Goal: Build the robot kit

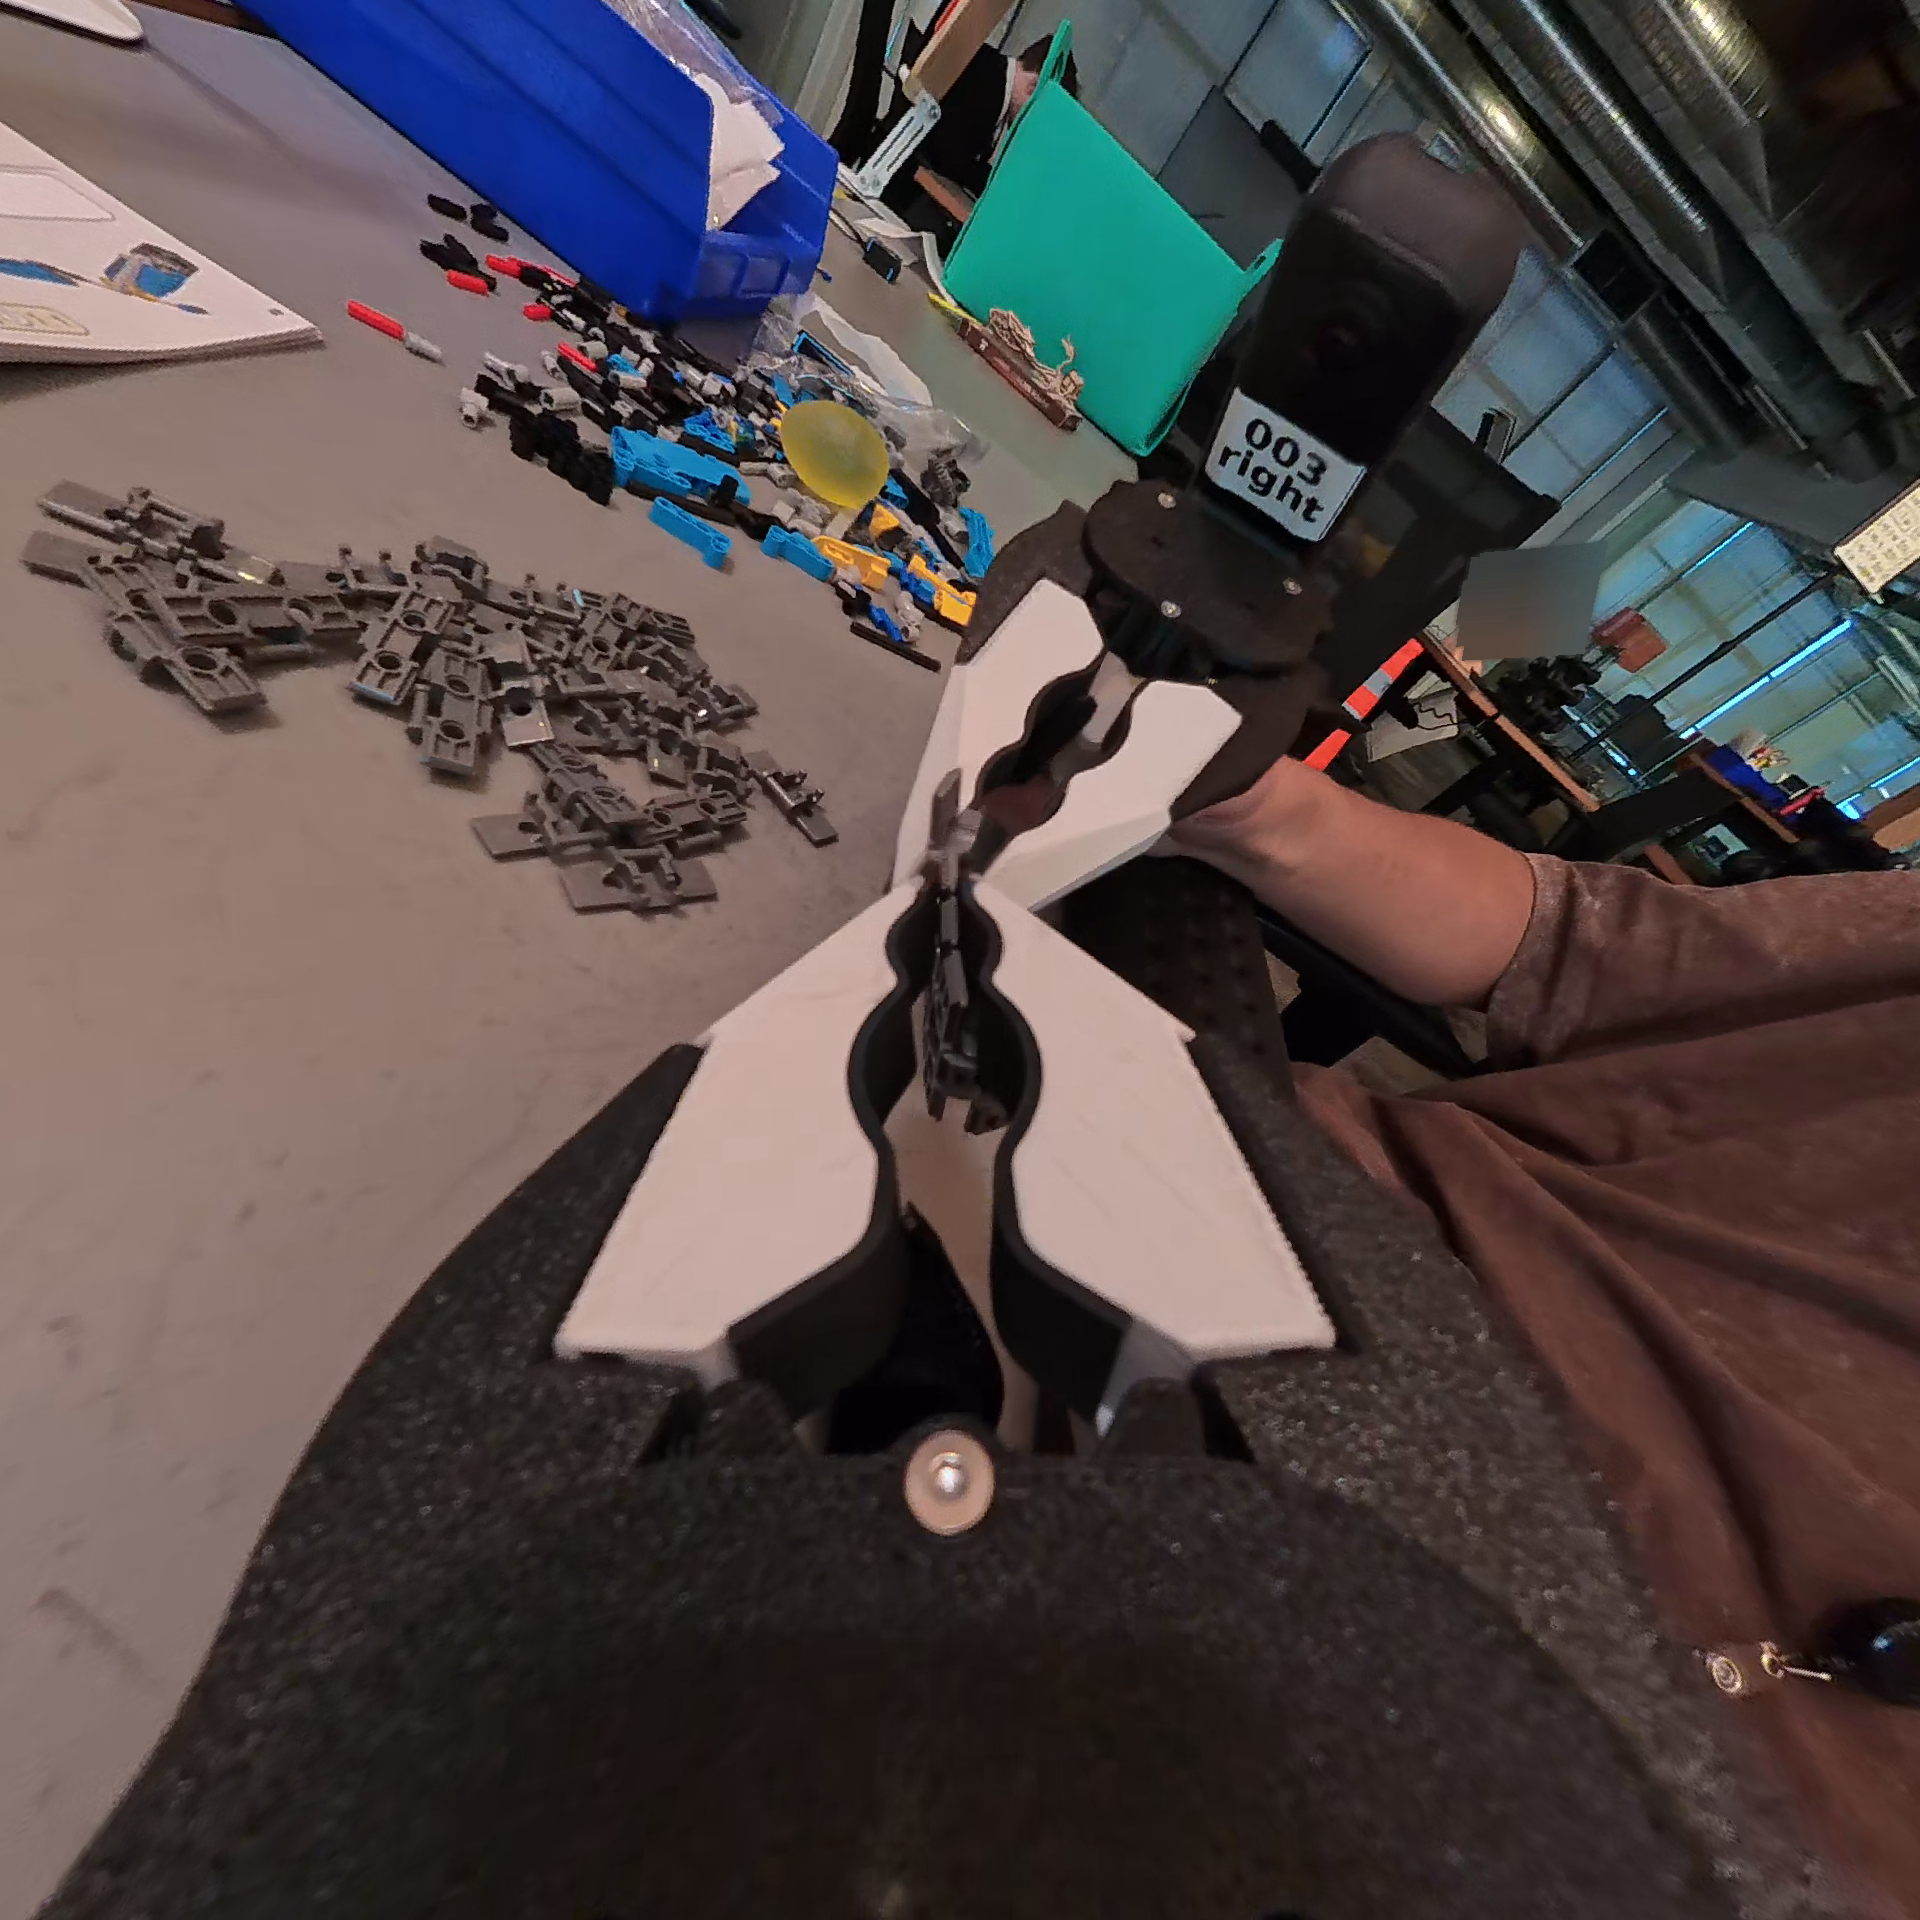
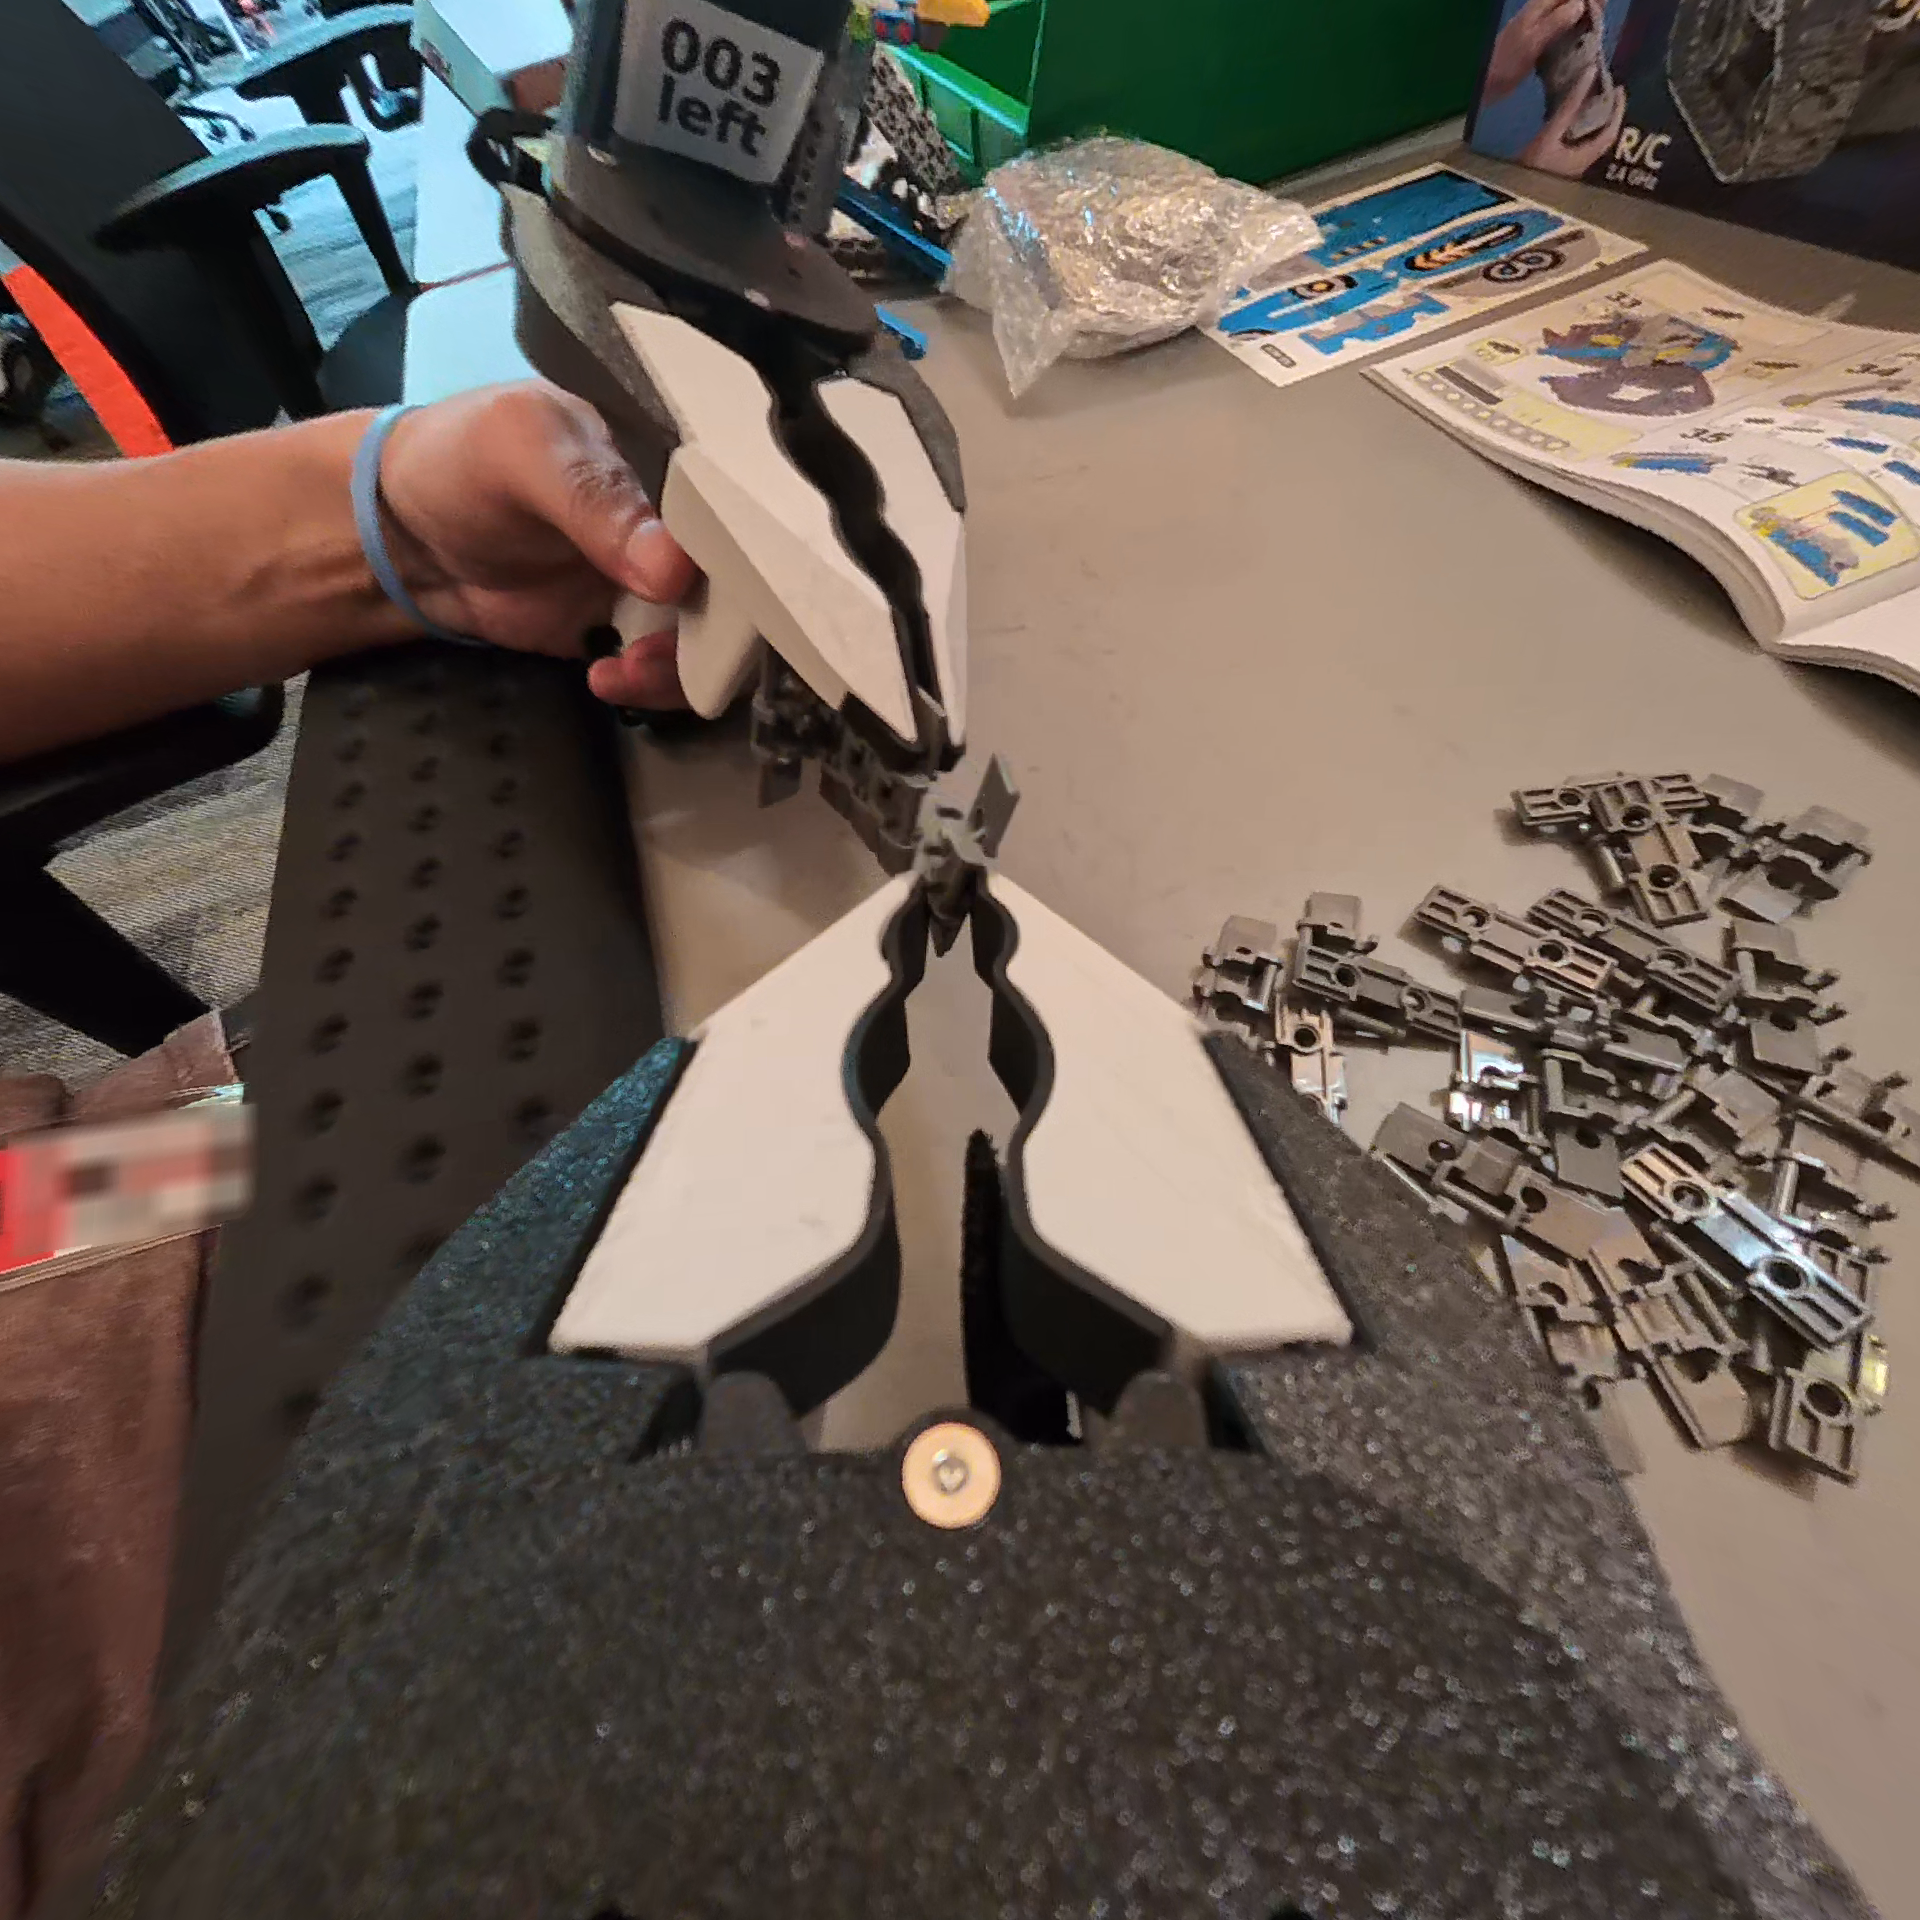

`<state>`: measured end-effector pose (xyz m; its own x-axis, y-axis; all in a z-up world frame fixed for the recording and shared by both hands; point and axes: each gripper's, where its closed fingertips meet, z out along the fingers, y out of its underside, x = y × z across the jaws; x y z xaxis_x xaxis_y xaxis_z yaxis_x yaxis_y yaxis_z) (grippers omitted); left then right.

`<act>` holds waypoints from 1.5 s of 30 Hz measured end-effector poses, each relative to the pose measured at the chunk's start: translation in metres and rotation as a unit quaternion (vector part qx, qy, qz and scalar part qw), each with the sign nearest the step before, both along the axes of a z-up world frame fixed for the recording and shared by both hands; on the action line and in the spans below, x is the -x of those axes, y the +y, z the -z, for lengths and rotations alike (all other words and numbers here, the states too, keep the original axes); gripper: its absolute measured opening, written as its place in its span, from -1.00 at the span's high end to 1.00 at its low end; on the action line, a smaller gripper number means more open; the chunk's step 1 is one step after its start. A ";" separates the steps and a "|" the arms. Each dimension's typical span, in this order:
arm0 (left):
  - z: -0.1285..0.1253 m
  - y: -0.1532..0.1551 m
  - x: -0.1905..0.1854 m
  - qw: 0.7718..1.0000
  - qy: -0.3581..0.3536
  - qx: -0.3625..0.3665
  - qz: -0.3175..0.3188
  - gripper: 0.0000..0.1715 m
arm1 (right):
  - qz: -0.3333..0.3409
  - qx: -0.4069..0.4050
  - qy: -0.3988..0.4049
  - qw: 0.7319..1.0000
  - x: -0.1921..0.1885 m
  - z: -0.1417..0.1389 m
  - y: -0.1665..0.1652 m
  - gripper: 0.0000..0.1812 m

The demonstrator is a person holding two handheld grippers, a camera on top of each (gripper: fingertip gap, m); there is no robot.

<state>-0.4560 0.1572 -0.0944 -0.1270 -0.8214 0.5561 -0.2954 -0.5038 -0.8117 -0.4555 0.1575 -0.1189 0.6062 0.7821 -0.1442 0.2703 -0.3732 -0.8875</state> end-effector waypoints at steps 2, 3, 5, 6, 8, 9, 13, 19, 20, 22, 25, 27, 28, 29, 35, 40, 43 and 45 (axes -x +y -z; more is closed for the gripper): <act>0.000 -0.002 0.000 1.000 0.000 -0.003 0.004 0.97 | 0.003 -0.002 -0.024 1.000 -0.001 0.006 0.001 0.91; 0.000 -0.002 0.000 1.000 0.002 -0.005 0.004 0.97 | -0.001 -0.006 -0.035 0.999 0.001 0.008 0.000 0.91; 0.003 -0.003 -0.001 1.000 0.008 -0.008 0.005 0.97 | -0.006 -0.016 -0.056 0.998 0.003 0.011 -0.002 0.91; 0.004 -0.003 -0.001 1.000 0.011 -0.009 0.007 0.97 | -0.006 -0.023 -0.066 0.998 0.004 0.012 -0.002 0.91; 0.004 -0.004 -0.001 1.000 0.012 -0.011 0.009 0.97 | -0.007 -0.037 -0.080 0.996 0.004 0.013 -0.002 0.91; 0.004 -0.005 -0.001 1.000 0.012 -0.010 0.010 0.97 | -0.008 -0.043 -0.084 0.996 0.004 0.012 -0.002 0.91; 0.003 -0.005 0.000 1.000 0.010 -0.007 0.012 0.97 | -0.009 -0.058 -0.087 0.994 0.005 0.009 -0.003 0.91; 0.005 -0.008 0.001 1.000 0.014 -0.016 0.019 0.97 | -0.025 -0.073 -0.095 0.992 0.007 0.009 -0.007 0.91; 0.004 -0.008 0.002 1.000 0.012 -0.016 0.020 0.97 | -0.026 -0.078 -0.096 0.992 0.007 0.009 -0.008 0.91; 0.003 -0.010 0.002 1.000 0.008 -0.014 0.025 0.97 | -0.030 -0.075 -0.091 0.993 0.008 0.007 -0.010 0.91; 0.002 -0.011 0.003 0.999 0.005 -0.011 0.031 0.97 | -0.035 -0.069 -0.082 0.994 0.009 0.007 -0.013 0.91; 0.002 -0.012 0.003 0.999 0.004 -0.009 0.034 0.97 | -0.039 -0.068 -0.078 0.994 0.009 0.006 -0.014 0.91; 0.001 -0.013 0.003 0.999 0.004 -0.009 0.035 0.97 | -0.041 -0.066 -0.075 0.994 0.009 0.006 -0.014 0.91; 0.001 -0.013 0.003 0.999 0.004 -0.008 0.037 0.97 | -0.043 -0.064 -0.072 0.994 0.009 0.006 -0.015 0.91; 0.002 -0.018 0.002 0.999 0.005 -0.010 0.048 0.97 | -0.067 -0.048 -0.055 0.995 0.010 0.006 -0.021 0.91; 0.003 -0.024 0.003 0.998 0.008 -0.003 0.066 0.97 | -0.114 -0.031 -0.043 0.992 0.015 0.007 -0.036 0.81; 0.007 -0.025 0.003 0.997 0.016 -0.004 0.072 0.97 | -0.139 -0.027 -0.040 0.989 0.017 0.008 -0.044 0.79; 0.008 -0.026 0.002 0.997 0.022 -0.007 0.071 0.97 | -0.144 -0.036 -0.027 0.989 0.020 0.003 -0.045 0.81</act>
<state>-0.4578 0.1315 -0.1028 -0.2187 -0.8047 0.5520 -0.3984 -0.4428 -0.8033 -0.4760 0.1122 -0.1222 0.3627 0.9302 -0.0558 0.4046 -0.2111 -0.8898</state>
